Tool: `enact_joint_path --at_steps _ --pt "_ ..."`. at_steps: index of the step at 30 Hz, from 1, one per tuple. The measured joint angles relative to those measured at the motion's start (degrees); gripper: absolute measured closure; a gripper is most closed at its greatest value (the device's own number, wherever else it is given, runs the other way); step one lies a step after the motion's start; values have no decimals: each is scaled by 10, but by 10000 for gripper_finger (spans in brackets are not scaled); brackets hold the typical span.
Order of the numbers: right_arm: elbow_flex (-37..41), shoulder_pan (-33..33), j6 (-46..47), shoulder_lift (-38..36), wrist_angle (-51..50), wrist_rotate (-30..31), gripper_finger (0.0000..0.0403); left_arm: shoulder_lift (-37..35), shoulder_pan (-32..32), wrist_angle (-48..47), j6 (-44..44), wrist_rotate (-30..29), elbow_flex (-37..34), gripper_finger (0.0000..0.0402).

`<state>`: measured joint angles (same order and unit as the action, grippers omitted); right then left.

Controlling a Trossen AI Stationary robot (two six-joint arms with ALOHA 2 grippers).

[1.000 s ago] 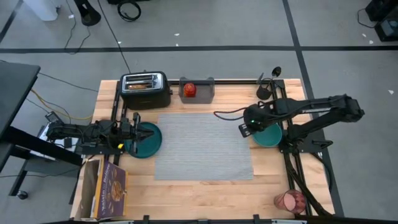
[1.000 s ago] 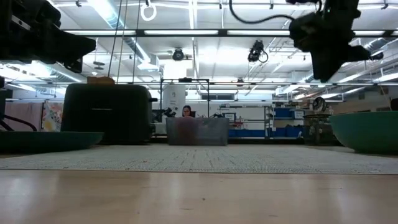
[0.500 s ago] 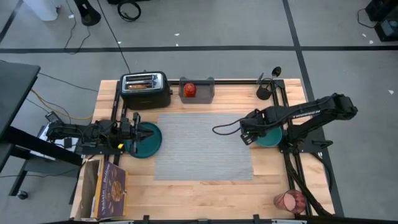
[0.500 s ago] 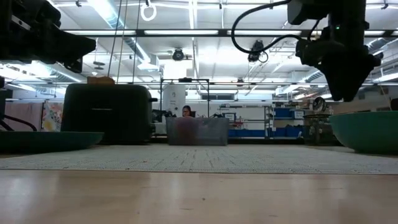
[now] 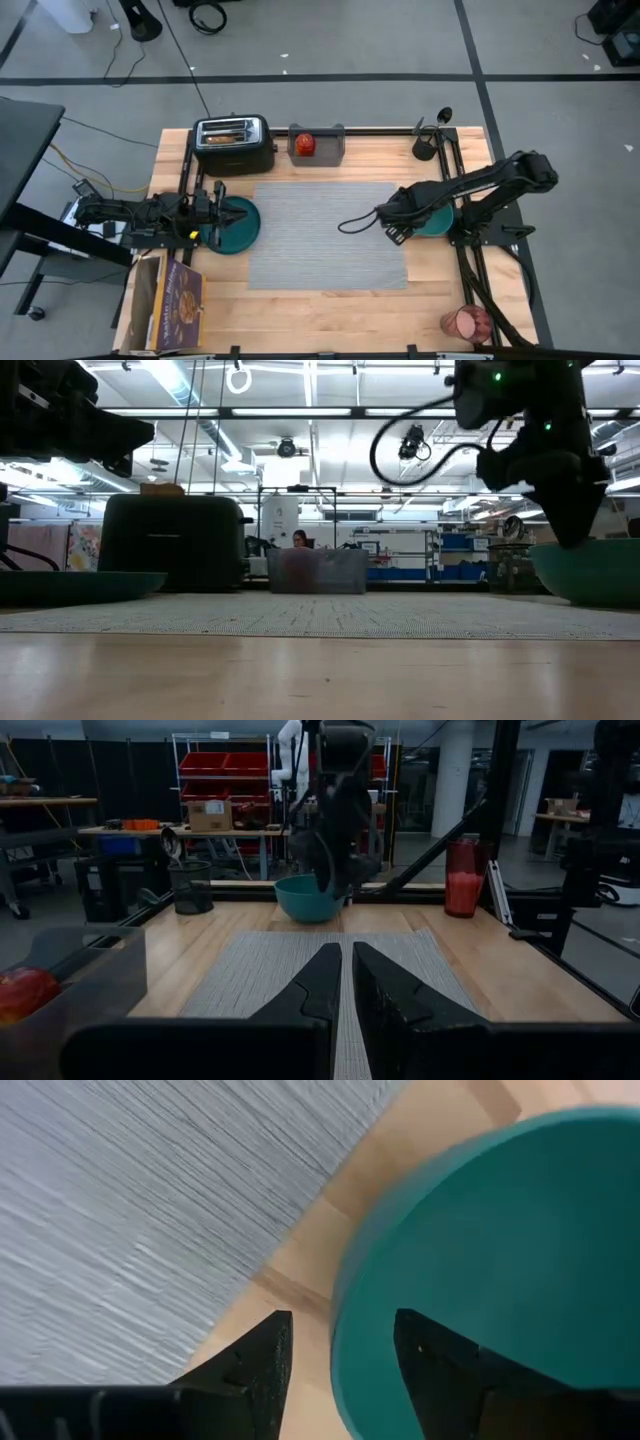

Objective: Arrange a breakfast setting
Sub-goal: Put the green bowl on the placemat

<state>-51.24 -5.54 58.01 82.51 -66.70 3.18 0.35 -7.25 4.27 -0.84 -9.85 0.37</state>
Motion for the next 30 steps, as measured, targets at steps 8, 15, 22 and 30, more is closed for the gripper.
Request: enact_joint_path --at_steps 8,15,22,30 --pt "0 38 -41 64 16 -69 257 0 0 0 0 0 0 363" --pt "0 50 -46 83 18 -78 345 0 0 0 0 0 0 363" --pt "-21 35 -24 33 -32 -78 391 0 0 7 3 0 0 363" --pt "-145 -8 -442 42 -25 29 396 0 1 148 -246 -57 0 363"
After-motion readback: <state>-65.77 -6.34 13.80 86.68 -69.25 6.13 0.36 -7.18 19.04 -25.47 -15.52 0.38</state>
